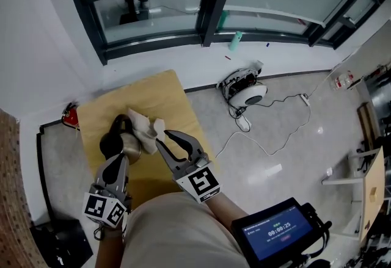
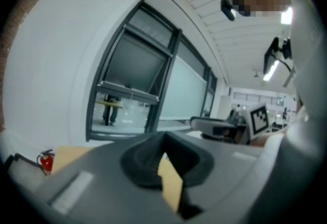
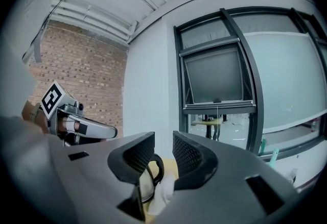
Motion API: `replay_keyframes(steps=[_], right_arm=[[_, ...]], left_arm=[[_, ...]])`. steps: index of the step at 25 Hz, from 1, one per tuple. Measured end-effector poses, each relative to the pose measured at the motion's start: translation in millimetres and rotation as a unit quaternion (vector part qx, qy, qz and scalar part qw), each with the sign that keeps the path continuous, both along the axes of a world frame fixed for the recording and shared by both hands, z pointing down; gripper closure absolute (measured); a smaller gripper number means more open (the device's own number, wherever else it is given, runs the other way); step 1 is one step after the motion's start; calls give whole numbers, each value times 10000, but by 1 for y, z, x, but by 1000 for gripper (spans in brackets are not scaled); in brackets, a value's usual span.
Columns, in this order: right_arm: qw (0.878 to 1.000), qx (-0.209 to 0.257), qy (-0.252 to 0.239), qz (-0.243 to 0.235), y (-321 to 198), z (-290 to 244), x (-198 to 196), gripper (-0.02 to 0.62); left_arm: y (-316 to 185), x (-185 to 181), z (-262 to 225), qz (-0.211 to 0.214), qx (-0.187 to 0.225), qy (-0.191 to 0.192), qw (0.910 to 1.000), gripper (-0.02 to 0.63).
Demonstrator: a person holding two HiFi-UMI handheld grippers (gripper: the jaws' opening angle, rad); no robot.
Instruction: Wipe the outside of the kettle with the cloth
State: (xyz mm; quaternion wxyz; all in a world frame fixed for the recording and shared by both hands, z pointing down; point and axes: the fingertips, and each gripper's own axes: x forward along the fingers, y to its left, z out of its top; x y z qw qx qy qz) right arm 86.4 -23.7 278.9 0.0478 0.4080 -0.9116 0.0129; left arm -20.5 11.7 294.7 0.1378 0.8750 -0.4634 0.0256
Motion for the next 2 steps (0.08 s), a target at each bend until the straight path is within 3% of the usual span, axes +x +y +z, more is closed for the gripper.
replay_keyframes(steps=[2], right_arm=[[10000,-30,-27,6,2,2,1,477]], left_arm=[[3,1,2,-15,-22,55,10000,606]])
